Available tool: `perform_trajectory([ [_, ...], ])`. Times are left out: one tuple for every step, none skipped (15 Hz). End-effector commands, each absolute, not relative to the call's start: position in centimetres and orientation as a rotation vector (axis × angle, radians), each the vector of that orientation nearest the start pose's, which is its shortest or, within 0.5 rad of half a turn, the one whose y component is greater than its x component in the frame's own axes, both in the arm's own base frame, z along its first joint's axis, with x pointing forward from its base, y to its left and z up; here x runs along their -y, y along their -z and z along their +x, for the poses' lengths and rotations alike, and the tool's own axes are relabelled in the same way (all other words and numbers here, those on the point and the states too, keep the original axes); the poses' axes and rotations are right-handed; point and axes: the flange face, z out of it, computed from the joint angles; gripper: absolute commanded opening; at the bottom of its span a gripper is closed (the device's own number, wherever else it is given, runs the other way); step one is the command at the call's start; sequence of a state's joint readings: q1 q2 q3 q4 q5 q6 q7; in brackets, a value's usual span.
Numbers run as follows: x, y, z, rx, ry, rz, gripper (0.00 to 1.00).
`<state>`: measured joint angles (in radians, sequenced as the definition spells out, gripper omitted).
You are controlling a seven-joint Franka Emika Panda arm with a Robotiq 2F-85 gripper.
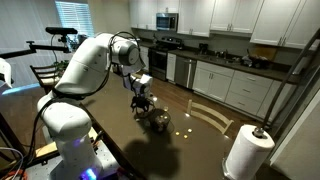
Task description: Put the plastic wrapper in the basket then put 3 the yellow objects in the basket, then put a plastic wrapper in the basket
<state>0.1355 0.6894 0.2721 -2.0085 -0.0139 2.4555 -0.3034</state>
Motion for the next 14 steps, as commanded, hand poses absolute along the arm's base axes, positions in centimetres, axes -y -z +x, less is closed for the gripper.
perform_trajectory([
  [-22.5, -8.4, 52.9, 1.004, -0.291, -2.781, 1.00],
  [-22.4, -7.9, 52.8, 0.994, -0.292, -2.784, 1.00],
  [-22.3, -7.6, 52.8, 0.992, -0.301, -2.788, 1.00],
  [-22.2, -7.5, 52.8, 0.994, -0.308, -2.795, 1.00],
  [-22.5, -7.9, 52.4, 0.971, -0.330, -2.798, 1.00],
  [-22.5, -7.7, 52.4, 0.970, -0.333, -2.798, 1.00],
  [-22.4, -7.6, 52.4, 0.969, -0.334, -2.798, 1.00],
  [-22.5, -7.6, 52.5, 0.968, -0.332, -2.799, 1.00],
  [-22.6, -7.4, 52.3, 0.982, -0.337, -2.800, 1.00],
  [-22.8, -7.2, 52.1, 0.994, -0.336, -2.802, 1.00],
  [-23.1, -7.0, 51.8, 1.009, -0.328, -2.809, 1.00],
  [-23.3, -7.0, 51.6, 1.021, -0.327, -2.815, 1.00],
  [-23.5, -6.9, 51.2, 1.038, -0.328, -2.817, 1.00],
  [-23.8, -6.7, 51.0, 1.054, -0.330, -2.819, 1.00],
])
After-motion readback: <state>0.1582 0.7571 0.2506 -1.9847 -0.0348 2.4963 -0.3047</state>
